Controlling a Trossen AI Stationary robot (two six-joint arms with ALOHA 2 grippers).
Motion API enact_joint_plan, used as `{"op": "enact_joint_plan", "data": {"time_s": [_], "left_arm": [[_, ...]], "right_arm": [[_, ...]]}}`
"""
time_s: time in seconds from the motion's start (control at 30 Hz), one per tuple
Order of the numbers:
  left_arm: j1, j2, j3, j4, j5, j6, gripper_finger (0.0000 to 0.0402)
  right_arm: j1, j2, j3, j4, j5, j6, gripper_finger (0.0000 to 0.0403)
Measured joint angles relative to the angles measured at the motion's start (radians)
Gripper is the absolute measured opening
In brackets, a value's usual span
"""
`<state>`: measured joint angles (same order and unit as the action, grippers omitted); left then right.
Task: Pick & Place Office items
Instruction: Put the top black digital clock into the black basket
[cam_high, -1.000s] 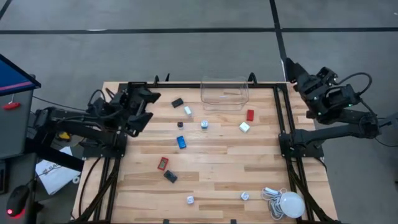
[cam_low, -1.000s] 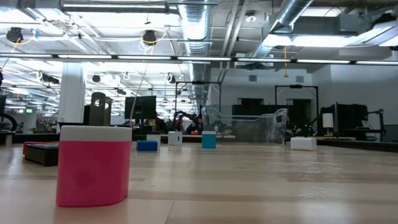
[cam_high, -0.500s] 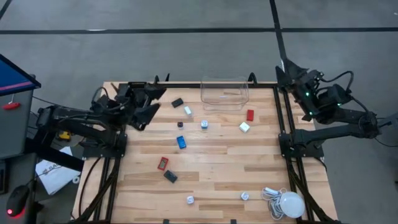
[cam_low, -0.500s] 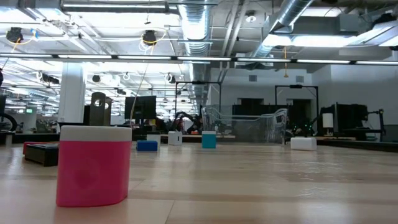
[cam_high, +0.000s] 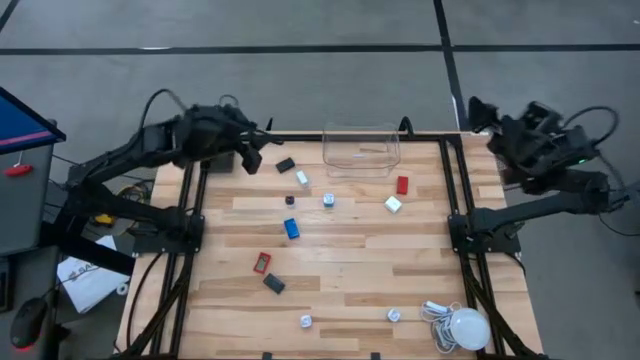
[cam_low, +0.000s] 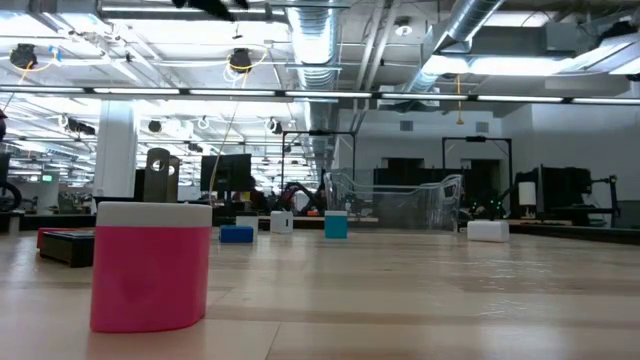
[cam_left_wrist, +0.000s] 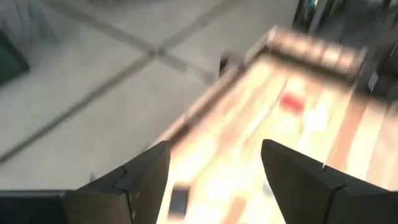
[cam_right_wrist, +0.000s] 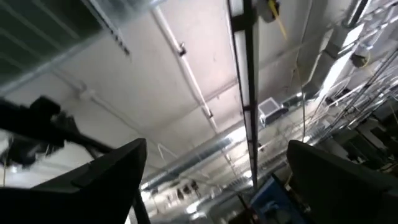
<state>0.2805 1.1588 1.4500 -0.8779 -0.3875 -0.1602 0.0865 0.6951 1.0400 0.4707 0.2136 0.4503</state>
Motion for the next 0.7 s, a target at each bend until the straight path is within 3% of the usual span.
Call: {"op": "enact_joint_plan", "data": {"time_s": [0.23, 0.37, 0.7], "left_arm": [[0.121, 0.162, -0.024, -0.15, 0.186, 0.067, 0.0286], [0.172, 0.292, -0.027, -0.131, 0.195, 0.134, 0.0304], [0.299, 0.59, -0.028, -0.033, 0.168, 0.148, 0.0306]], "right_arm": [[0.154, 0.08, 0.277, -0.418, 0.101, -0.158, 0.0379], [0.22, 0.127, 0.384, -0.585, 0.201, -0.195, 0.0379], [0.319, 0.141, 0.443, -0.677, 0.365, -0.154, 0.0379]]}}
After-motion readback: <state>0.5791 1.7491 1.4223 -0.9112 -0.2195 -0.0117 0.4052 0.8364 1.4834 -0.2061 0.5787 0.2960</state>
